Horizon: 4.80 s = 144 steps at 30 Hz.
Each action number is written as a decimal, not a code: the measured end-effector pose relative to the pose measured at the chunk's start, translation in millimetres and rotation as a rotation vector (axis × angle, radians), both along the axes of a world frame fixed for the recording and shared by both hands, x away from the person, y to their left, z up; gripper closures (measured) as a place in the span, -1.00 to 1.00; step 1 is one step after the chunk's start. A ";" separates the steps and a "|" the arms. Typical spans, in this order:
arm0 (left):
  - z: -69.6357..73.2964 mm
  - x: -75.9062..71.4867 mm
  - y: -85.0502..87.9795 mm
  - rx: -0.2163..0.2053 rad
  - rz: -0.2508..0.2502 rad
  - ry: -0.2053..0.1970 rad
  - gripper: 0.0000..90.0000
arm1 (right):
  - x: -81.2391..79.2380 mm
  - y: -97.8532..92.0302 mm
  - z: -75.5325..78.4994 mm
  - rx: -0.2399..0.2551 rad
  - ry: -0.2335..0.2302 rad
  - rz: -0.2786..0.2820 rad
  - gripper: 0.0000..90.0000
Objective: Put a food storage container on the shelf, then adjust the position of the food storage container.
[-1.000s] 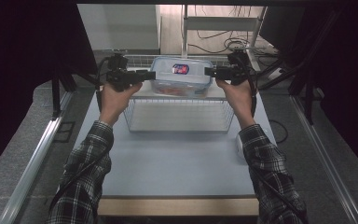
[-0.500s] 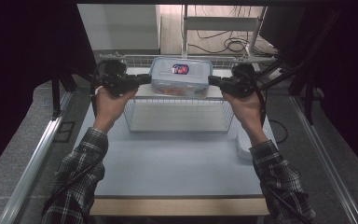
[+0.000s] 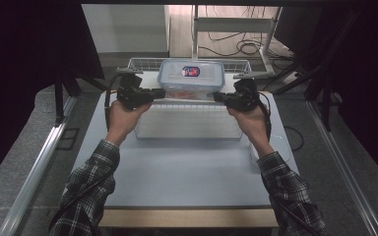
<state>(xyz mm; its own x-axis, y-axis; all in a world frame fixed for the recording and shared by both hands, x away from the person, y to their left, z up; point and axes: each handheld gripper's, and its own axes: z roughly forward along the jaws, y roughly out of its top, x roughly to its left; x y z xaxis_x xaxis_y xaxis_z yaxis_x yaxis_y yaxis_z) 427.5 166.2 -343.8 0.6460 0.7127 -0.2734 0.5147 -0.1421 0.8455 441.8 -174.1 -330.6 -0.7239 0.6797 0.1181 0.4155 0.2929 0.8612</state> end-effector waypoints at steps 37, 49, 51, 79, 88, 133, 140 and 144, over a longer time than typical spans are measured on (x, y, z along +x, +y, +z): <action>-46.8 -94.8 -5.9 0.060 -0.100 -0.063 -0.63 | -80.1 -12.2 -38.4 -0.048 -0.070 0.103 -0.35; -75.1 -131.8 -14.4 0.132 -0.119 -0.084 -0.85 | -103.1 -21.2 -66.4 -0.075 -0.086 0.113 -0.73; -82.5 -137.4 -16.8 0.135 -0.130 -0.082 -0.88 | -106.5 -23.1 -71.2 -0.069 -0.085 0.117 -0.77; -157.3 -187.5 -15.4 0.160 -0.108 -0.073 -0.95 | -150.3 -43.4 -139.1 -0.057 -0.030 0.098 -0.90; -172.7 -189.1 -20.7 0.222 -0.137 -0.045 -0.95 | -157.9 -38.6 -157.6 -0.112 -0.009 0.121 -0.90; -179.5 -180.5 -11.6 0.213 -0.101 -0.010 -0.94 | -64.5 -162.7 -122.7 -0.133 0.027 -0.328 0.99; -180.4 -179.8 -11.8 0.210 -0.098 -0.005 -0.94 | -54.1 -178.0 -123.2 -0.152 0.008 -0.404 0.99; -180.7 -179.3 -11.5 0.213 -0.100 -0.002 -0.94 | -50.1 -187.6 -122.4 -0.178 -0.008 -0.455 0.99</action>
